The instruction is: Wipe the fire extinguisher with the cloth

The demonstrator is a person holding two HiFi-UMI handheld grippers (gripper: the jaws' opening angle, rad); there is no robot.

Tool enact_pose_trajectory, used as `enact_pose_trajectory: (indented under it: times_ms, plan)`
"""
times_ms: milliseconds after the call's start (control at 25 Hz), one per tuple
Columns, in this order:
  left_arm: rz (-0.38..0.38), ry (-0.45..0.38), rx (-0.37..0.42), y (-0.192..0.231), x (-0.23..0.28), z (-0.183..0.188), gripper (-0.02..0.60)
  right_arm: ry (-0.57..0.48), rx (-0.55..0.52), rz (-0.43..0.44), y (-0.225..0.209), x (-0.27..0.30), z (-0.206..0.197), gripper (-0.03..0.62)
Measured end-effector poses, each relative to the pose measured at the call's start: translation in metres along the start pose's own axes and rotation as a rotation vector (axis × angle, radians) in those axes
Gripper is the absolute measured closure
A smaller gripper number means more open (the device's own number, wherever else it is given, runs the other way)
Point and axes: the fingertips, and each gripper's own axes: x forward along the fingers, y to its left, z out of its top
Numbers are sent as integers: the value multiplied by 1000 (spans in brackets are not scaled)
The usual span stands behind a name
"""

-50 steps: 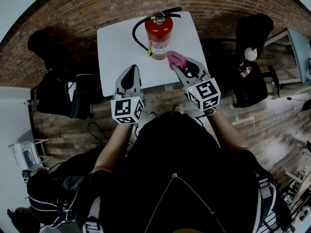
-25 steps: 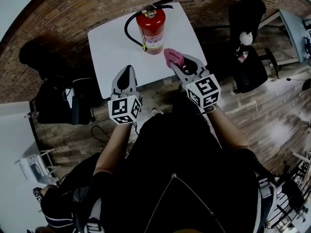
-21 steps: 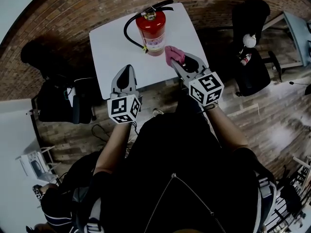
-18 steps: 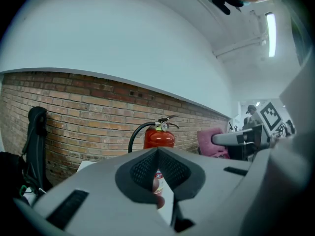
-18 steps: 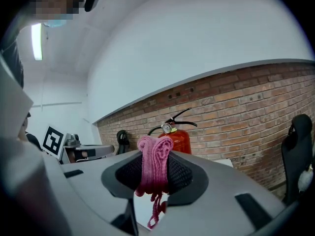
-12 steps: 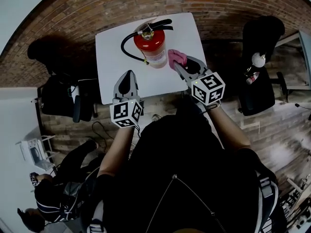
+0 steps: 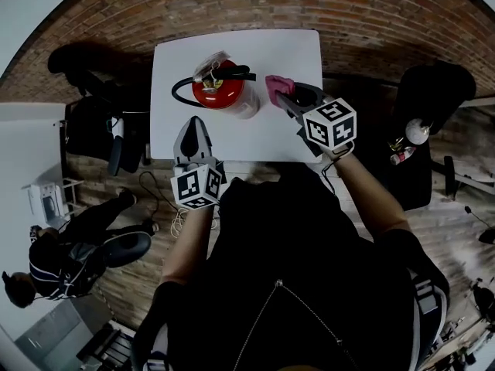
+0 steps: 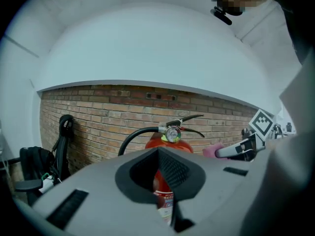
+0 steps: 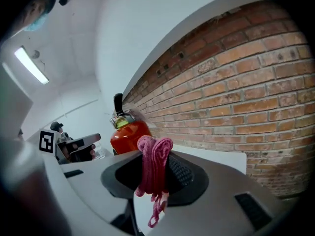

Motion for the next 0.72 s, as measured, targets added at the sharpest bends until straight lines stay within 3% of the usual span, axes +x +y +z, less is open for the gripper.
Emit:
enact_pose_trajectory:
  times_ms: [280,720]
  plan:
    - [101,21,-4,-17,10,-14,574,142,18,119,-62,47,-24,468]
    - [129,71,10,-17,30,-35,574,454,77,210,-129,152,-112,468]
